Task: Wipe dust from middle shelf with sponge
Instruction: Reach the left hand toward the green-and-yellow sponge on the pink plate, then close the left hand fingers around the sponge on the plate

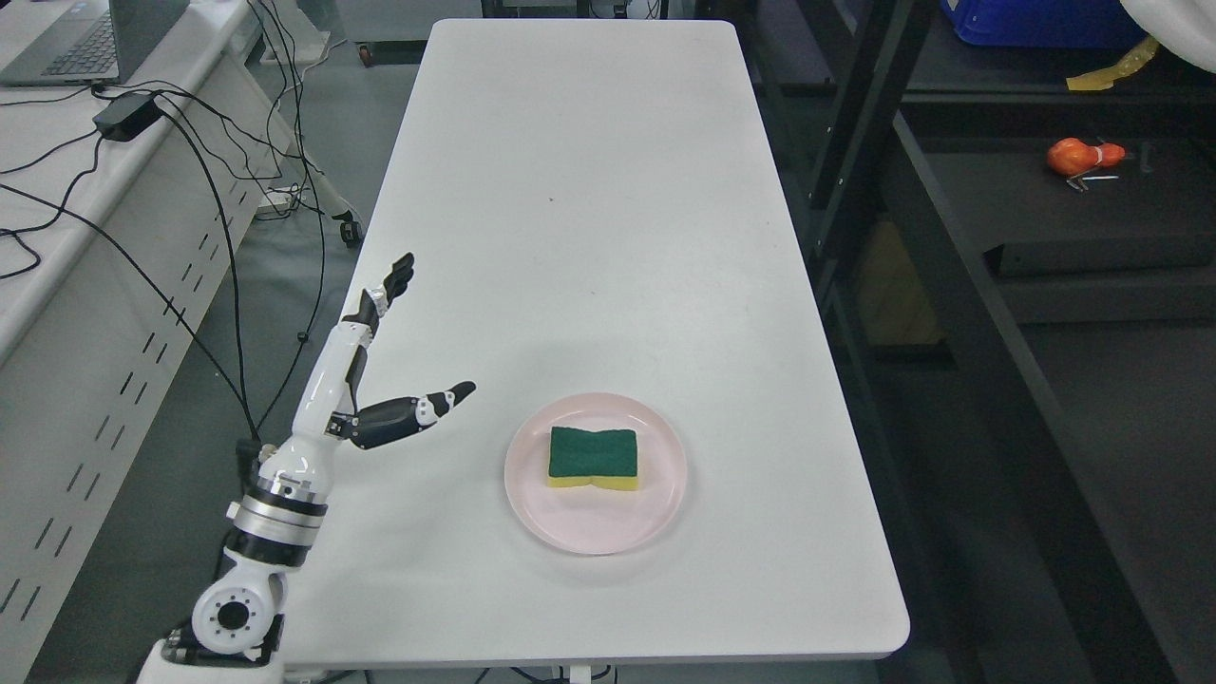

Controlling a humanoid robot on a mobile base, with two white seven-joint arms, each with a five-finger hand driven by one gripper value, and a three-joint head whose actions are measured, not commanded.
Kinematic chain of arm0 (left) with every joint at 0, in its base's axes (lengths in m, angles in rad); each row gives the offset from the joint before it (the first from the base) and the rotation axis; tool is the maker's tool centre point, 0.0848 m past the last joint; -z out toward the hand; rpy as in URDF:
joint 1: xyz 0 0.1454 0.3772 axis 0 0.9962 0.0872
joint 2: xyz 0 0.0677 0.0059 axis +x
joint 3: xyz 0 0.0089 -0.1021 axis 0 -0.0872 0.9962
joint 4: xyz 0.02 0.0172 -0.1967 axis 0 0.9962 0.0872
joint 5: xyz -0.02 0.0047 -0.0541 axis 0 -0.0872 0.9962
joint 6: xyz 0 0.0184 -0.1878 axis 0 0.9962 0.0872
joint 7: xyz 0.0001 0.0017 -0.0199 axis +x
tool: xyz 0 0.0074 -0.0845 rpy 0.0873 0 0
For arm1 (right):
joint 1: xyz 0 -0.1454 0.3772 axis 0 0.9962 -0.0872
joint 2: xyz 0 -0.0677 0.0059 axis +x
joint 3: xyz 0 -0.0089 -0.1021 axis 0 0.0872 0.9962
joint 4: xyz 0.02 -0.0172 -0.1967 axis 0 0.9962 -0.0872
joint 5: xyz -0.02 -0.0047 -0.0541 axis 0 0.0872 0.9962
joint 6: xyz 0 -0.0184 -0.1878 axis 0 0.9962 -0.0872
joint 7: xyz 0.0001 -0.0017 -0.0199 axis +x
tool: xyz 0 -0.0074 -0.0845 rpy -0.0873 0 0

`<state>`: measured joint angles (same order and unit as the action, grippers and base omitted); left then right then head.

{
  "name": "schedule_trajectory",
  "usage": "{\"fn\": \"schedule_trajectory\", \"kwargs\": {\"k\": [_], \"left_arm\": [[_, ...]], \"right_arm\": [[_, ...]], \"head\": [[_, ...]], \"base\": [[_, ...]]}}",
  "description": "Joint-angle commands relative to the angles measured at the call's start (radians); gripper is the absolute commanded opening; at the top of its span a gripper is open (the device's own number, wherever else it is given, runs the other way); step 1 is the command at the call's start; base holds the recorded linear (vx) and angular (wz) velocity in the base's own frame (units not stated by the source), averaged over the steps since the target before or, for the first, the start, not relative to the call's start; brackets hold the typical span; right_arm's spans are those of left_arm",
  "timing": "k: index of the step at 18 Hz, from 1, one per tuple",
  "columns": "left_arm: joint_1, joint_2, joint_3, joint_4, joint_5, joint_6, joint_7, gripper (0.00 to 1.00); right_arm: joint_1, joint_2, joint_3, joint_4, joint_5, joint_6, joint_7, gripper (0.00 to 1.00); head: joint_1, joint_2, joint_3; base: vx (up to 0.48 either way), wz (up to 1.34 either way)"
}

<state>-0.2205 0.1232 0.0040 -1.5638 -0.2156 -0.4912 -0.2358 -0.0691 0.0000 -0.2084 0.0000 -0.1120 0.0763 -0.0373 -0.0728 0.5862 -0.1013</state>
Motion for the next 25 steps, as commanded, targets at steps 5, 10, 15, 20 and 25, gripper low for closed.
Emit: {"fn": "schedule_trajectory", "kwargs": {"k": [5, 10, 15, 20, 25], "left_arm": [[-0.246, 0.233, -0.349, 0.080, -0.570, -0.153, -0.157, 0.96], [-0.264, 0.239, -0.430, 0.013, -0.646, -0.156, -0.232, 0.96], [-0.293, 0.248, -0.432, -0.007, -0.659, -0.182, -0.286, 0.97], [-0.309, 0.231, -0.430, 0.011, -0.685, -0.178, -0.323, 0.95], [-0.329, 0.168, -0.430, 0.082, -0.742, -0.173, -0.323, 0.95]], "right_arm": [[0.000, -0.017, 0.000, -0.017, 0.000, 0.000, 0.000, 1.00], [0.000, -0.017, 0.000, -0.017, 0.000, 0.000, 0.000, 1.00], [0.000, -0.017, 0.000, -0.017, 0.000, 0.000, 0.000, 1.00], [0.000, -0.017, 0.001, -0.017, 0.000, 0.000, 0.000, 1.00], [0.000, -0.017, 0.000, -0.017, 0.000, 0.000, 0.000, 1.00]], "head": [[0.0000, 0.000, 0.000], [0.0000, 0.000, 0.000], [0.0000, 0.000, 0.000], [0.0000, 0.000, 0.000], [0.0000, 0.000, 0.000]], "base": [[0.000, 0.00], [0.000, 0.00], [0.000, 0.00], [0.000, 0.00], [0.000, 0.00]]}}
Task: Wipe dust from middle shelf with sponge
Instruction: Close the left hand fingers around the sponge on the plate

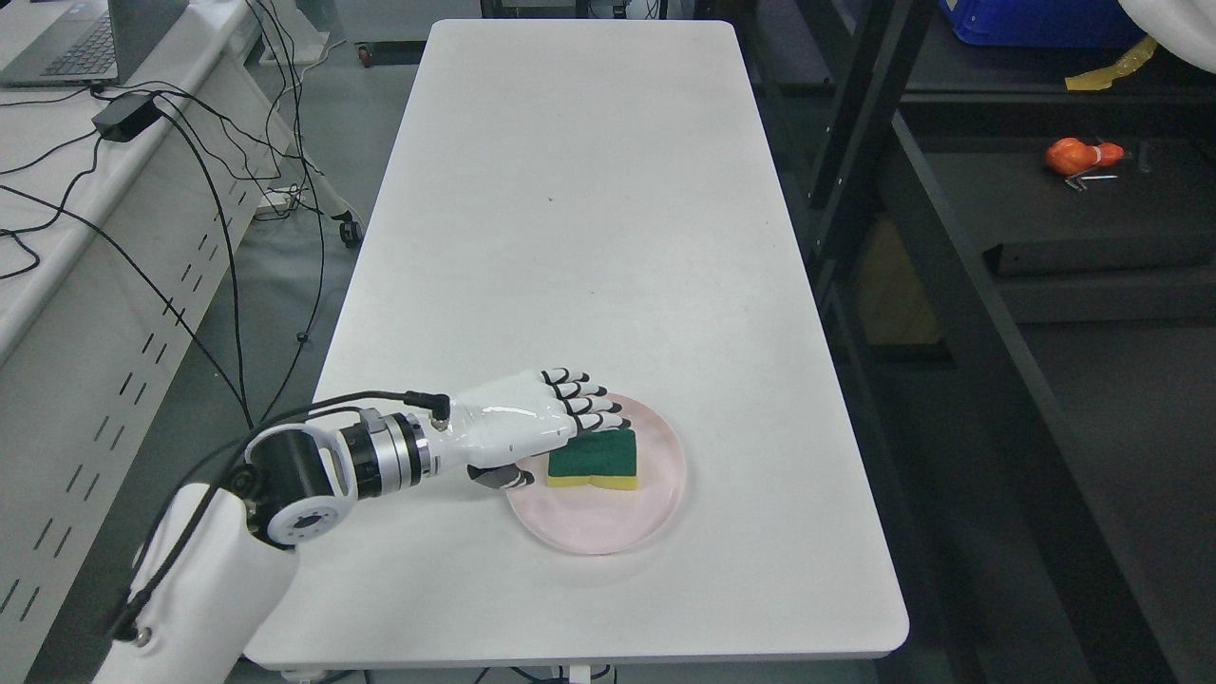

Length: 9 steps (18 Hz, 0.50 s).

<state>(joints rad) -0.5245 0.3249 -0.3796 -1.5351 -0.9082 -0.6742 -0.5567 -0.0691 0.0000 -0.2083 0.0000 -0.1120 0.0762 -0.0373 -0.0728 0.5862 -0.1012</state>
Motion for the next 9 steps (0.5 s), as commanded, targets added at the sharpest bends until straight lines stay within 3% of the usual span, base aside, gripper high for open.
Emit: {"fn": "schedule_trajectory", "kwargs": {"k": [1, 9], "left_arm": [[-0.034, -0.040, -0.047, 0.067, -0.055, 0.010, 0.000, 0.94], [-0.042, -0.069, -0.048, 0.102, -0.057, 0.015, -0.005, 0.78]], "right_arm": [[0.000, -0.017, 0.000, -0.017, 0.000, 0.000, 0.000, 1.00], [0.000, -0.017, 0.000, -0.017, 0.000, 0.000, 0.000, 1.00]], "head": [[0.0000, 0.000, 0.000], [0.0000, 0.000, 0.000]], "base": [[0.000, 0.00], [0.000, 0.00]]}}
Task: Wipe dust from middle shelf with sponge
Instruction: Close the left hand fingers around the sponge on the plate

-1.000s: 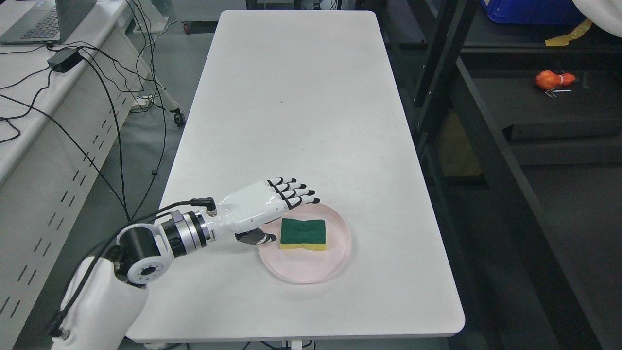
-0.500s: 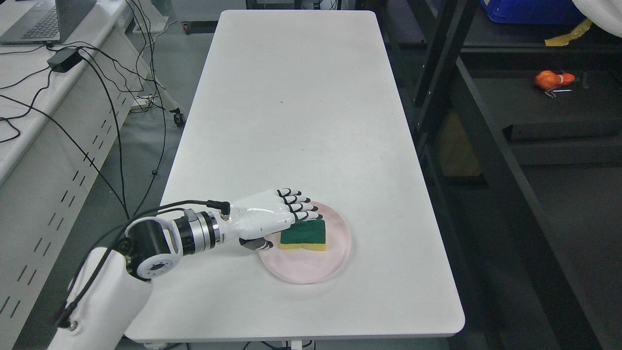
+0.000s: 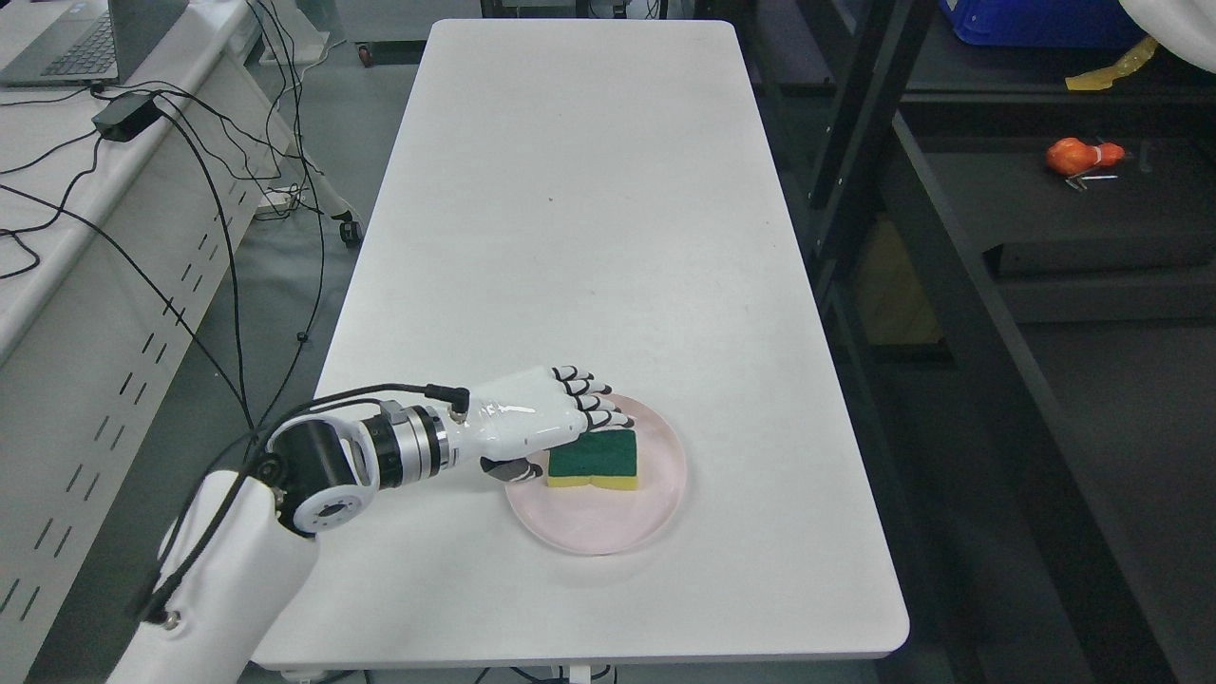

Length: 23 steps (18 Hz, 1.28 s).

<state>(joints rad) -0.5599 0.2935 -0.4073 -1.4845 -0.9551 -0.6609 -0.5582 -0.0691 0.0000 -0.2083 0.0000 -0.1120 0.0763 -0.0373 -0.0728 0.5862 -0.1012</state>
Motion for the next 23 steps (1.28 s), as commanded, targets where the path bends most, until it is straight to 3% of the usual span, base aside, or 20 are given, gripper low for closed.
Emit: {"fn": "schedule_trajectory", "kwargs": {"k": [1, 4, 9, 15, 20, 23], "left_arm": [[-0.006, -0.043, -0.019, 0.058, -0.010, 0.001, -0.008, 0.76], [0.006, -0.068, -0.019, 0.059, -0.010, 0.000, -0.025, 0.72], [0.012, -0.071, 0.004, 0.059, 0.002, 0.000, -0.028, 0.55], [0.054, -0.152, 0.165, 0.050, 0.039, -0.008, -0.028, 0.34], [0.084, -0.168, 0.290, 0.050, 0.215, -0.008, -0.028, 0.11], [0.086, -0.220, 0.386, 0.044, 0.353, -0.008, -0.023, 0.07]], "right_arm": [[0.000, -0.017, 0.000, -0.017, 0.000, 0.000, 0.000, 1.00], [0.000, -0.017, 0.001, -0.017, 0.000, 0.000, 0.000, 1.00], [0.000, -0.017, 0.001, -0.017, 0.000, 0.000, 0.000, 1.00], [0.000, -0.017, 0.001, -0.017, 0.000, 0.000, 0.000, 1.00], [0.000, -0.017, 0.001, -0.017, 0.000, 0.000, 0.000, 1.00], [0.000, -0.017, 0.000, -0.017, 0.000, 0.000, 0.000, 1.00]], "head": [[0.0000, 0.000, 0.000], [0.0000, 0.000, 0.000], [0.0000, 0.000, 0.000], [0.0000, 0.000, 0.000], [0.0000, 0.000, 0.000], [0.0000, 0.000, 0.000]], "base": [[0.000, 0.00], [0.000, 0.00], [0.000, 0.00], [0.000, 0.00], [0.000, 0.00], [0.000, 0.00]]}}
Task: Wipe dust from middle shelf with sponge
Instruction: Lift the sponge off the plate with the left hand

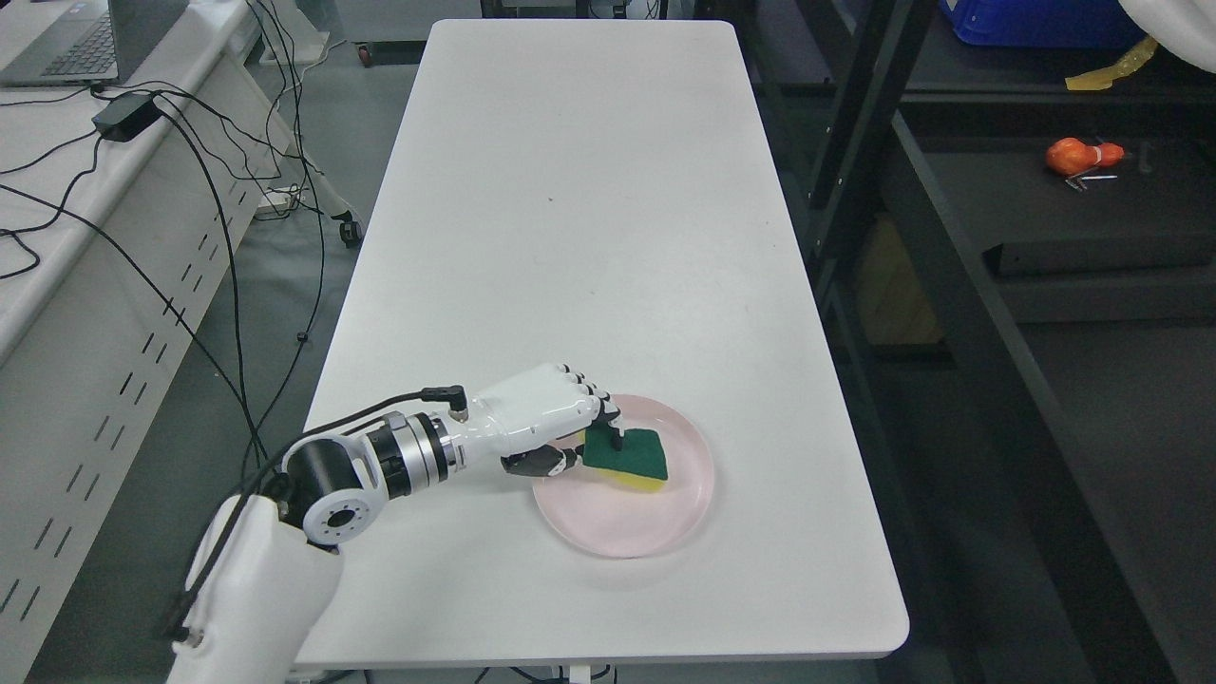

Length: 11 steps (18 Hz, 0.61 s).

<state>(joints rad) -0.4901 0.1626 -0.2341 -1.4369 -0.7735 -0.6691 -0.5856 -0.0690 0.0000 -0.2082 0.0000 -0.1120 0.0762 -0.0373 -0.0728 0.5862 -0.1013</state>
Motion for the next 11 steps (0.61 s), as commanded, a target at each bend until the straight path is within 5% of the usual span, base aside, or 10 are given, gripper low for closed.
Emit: {"fn": "schedule_trajectory", "kwargs": {"k": [1, 6, 11], "left_arm": [[0.015, -0.125, 0.252, -0.005, 0.239, 0.002, 0.004, 0.07], [0.033, -0.145, 0.340, -0.003, 0.653, 0.092, 0.029, 0.02], [0.066, -0.145, 0.319, 0.006, 1.049, 0.302, 0.295, 0.02]], "right_arm": [[0.000, -0.017, 0.000, -0.017, 0.000, 0.000, 0.000, 1.00], [0.000, -0.017, 0.000, -0.017, 0.000, 0.000, 0.000, 1.00], [0.000, -0.017, 0.001, -0.017, 0.000, 0.000, 0.000, 1.00]], "head": [[0.0000, 0.000, 0.000], [0.0000, 0.000, 0.000], [0.0000, 0.000, 0.000]], "base": [[0.000, 0.00], [0.000, 0.00], [0.000, 0.00]]}}
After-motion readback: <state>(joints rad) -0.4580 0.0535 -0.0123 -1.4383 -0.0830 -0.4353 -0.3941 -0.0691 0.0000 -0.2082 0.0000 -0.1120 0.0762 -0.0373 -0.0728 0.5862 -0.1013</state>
